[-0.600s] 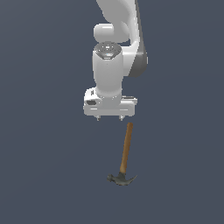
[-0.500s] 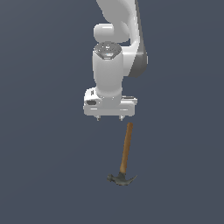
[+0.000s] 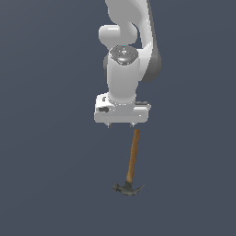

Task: Pick up the object and move it to a goal position.

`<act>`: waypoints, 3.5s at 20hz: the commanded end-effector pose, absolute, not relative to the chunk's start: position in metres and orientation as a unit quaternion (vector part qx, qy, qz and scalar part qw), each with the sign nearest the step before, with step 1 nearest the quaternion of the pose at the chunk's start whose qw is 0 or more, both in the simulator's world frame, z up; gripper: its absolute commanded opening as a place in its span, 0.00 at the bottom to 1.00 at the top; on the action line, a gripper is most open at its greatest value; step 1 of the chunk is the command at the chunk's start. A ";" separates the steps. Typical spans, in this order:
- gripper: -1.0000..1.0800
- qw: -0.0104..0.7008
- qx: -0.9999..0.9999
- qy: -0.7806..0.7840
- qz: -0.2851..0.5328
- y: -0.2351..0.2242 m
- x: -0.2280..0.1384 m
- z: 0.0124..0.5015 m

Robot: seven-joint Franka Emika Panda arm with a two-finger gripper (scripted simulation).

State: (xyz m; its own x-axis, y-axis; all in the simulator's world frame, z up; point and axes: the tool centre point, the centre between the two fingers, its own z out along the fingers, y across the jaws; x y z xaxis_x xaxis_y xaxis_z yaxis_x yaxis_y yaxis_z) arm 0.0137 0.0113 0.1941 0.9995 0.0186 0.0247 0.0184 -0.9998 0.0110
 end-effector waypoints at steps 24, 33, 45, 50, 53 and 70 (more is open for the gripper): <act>0.96 -0.001 0.991 -0.137 0.003 0.070 0.079 0.106; 0.96 0.000 0.983 -0.183 0.000 0.091 0.092 0.072; 0.96 0.000 0.982 -0.188 0.000 0.094 0.093 0.053; 0.96 0.000 0.982 -0.190 0.000 0.094 0.092 0.026; 0.96 0.000 0.982 -0.190 0.000 0.094 0.093 0.017; 0.00 0.001 0.982 -0.191 0.000 0.092 0.093 0.017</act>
